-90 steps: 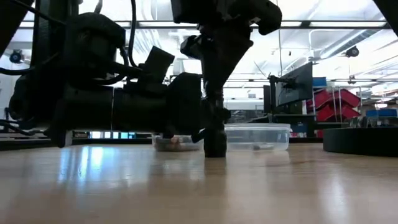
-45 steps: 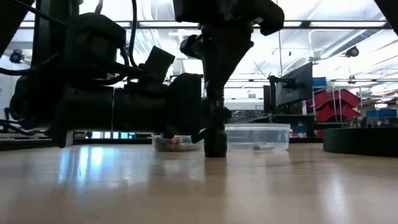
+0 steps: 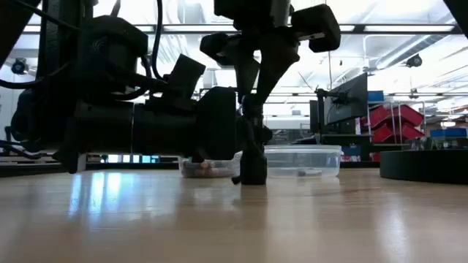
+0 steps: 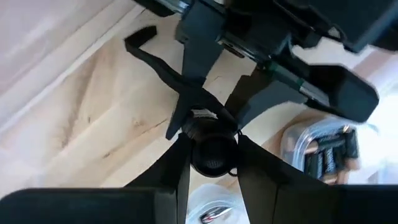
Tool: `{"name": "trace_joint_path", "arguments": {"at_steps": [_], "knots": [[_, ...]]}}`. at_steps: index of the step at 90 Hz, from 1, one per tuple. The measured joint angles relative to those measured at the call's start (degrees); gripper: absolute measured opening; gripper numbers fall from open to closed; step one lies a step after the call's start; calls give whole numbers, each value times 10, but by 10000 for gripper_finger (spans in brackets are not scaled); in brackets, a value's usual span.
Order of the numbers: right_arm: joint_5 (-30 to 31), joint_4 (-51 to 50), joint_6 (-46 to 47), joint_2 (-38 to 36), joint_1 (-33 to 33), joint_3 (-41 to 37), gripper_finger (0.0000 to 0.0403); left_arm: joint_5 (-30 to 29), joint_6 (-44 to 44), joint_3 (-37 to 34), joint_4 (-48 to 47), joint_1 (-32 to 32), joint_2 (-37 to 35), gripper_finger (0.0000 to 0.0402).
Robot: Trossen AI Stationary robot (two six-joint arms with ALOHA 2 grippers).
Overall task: Insert battery
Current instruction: Close the black flashlight cover
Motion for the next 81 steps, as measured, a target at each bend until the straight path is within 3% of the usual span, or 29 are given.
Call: {"name": "trace_joint_path", "arguments": {"at_steps": [50,81], "knots": [[-4,11,171,-1,0,-8,84,6,0,0,0,0,0,93],[1,21,474,-1,0,-8,81,8,0,1,-2,0,0,93]]}}
